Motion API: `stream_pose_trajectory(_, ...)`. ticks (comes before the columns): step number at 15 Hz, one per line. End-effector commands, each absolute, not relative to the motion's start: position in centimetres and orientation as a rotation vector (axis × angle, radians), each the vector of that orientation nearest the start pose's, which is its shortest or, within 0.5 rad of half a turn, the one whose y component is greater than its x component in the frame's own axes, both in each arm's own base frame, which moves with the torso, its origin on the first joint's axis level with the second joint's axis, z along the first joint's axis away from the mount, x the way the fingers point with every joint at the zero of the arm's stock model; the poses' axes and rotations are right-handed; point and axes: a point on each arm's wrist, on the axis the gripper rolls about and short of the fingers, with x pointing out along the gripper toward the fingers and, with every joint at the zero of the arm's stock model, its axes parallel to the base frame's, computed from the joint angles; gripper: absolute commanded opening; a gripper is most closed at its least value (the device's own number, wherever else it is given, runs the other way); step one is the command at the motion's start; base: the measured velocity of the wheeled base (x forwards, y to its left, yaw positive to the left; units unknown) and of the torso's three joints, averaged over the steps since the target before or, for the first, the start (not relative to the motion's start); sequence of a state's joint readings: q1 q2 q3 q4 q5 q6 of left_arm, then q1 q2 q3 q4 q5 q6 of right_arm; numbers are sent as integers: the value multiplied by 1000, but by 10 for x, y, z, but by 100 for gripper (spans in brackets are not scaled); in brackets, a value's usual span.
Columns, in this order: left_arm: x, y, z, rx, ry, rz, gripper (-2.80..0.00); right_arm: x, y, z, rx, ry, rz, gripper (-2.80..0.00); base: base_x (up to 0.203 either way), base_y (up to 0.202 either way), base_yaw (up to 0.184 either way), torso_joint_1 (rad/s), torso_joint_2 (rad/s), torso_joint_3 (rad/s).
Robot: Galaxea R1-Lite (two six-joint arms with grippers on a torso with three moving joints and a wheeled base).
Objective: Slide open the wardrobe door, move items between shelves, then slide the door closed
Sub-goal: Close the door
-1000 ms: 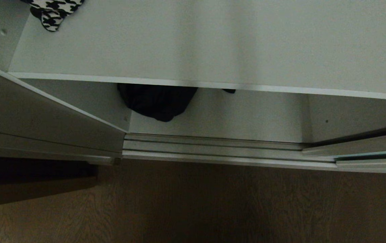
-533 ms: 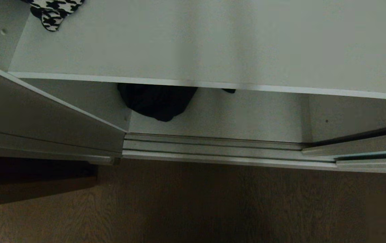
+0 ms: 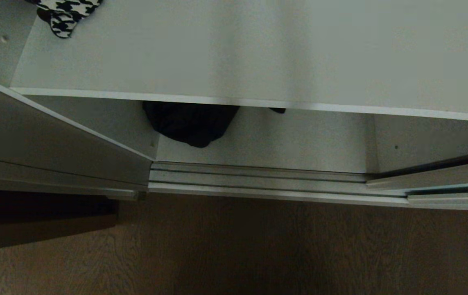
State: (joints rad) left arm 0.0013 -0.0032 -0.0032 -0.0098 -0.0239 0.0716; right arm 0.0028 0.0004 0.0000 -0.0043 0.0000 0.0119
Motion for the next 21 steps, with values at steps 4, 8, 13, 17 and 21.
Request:
stream_pose_trajectory(4,-24,0,76,100,29,-15,-280,-23,0,76,12,-6,3,-280,0,0,0,0,0,0)
stream_pose_trajectory(8,-24,0,76,92,22,-17,-280,-22,0,76,12,8,3,-280,0,0,0,0,0,0)
stream_pose_trajectory(13,-24,0,76,80,19,-15,-280,-23,0,76,12,-5,3,-280,0,0,0,0,0,0)
stream_pose_trajectory(17,-23,0,76,48,-3,-5,-280,-23,0,76,12,-6,3,-280,0,0,0,0,0,0)
stream_pose_trajectory(21,-23,0,76,22,-3,3,-280,-23,0,76,13,-5,3,-280,0,0,0,0,0,0)
